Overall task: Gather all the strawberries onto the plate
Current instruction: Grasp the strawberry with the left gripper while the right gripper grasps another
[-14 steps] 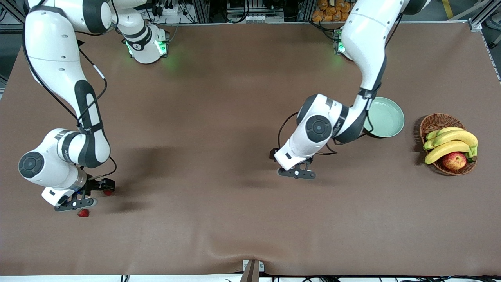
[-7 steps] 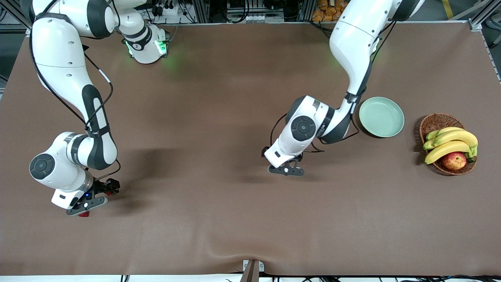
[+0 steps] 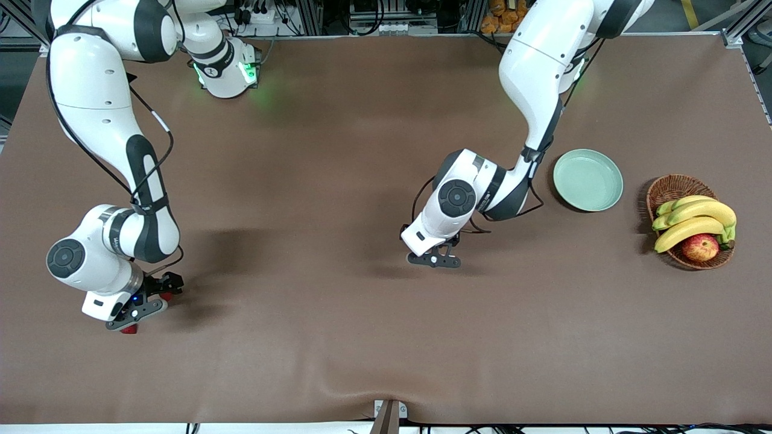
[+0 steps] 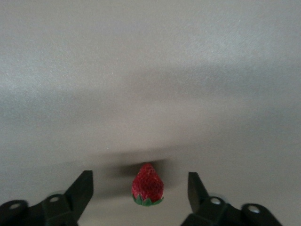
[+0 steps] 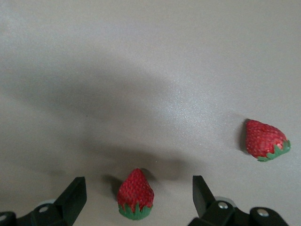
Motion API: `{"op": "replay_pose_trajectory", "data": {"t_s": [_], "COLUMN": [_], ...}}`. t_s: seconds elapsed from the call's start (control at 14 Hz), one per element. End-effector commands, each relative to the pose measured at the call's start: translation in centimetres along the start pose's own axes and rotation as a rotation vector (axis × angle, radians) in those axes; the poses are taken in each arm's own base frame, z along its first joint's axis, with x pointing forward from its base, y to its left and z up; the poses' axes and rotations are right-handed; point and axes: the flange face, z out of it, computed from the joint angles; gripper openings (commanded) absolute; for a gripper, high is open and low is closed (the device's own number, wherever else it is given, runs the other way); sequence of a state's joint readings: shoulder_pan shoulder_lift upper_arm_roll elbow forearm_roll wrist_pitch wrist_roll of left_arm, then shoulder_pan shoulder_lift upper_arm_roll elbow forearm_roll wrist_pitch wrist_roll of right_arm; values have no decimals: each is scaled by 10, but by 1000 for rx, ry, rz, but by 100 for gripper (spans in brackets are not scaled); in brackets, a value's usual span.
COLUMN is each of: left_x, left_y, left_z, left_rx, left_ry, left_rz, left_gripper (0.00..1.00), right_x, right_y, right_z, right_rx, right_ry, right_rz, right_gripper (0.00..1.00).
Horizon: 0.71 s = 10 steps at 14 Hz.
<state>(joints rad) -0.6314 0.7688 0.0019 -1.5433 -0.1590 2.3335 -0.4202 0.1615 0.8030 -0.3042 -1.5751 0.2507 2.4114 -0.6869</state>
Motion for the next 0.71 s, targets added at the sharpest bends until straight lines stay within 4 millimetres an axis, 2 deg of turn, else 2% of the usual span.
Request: {"op": "replay_pose_trajectory", "data": {"t_s": [0.0, 0.21, 0.5, 0.57, 0.64], "left_x": [-4, -6, -11, -11, -11], "left_y": [3, 1, 8, 8, 8], "left_z": [3, 6, 8, 8, 10], "left_rx": [-8, -6, -11, -10, -10], "left_ry": [1, -6, -15, -15, -16], "left_rz": [-25, -29, -44, -43, -44], "left_gripper": [82, 72, 71, 71, 71], "right_x": [0, -2, -3, -3, -3], "right_y": [3, 4, 4, 5, 5], "right_z": [6, 10, 13, 11, 12], "right_rx": [7, 10, 17, 16, 18], "right_ry": [-2, -11, -11, -8, -11], "right_rz": [-19, -6, 5, 1, 0], "right_gripper": [100, 100, 100, 74, 27]}}
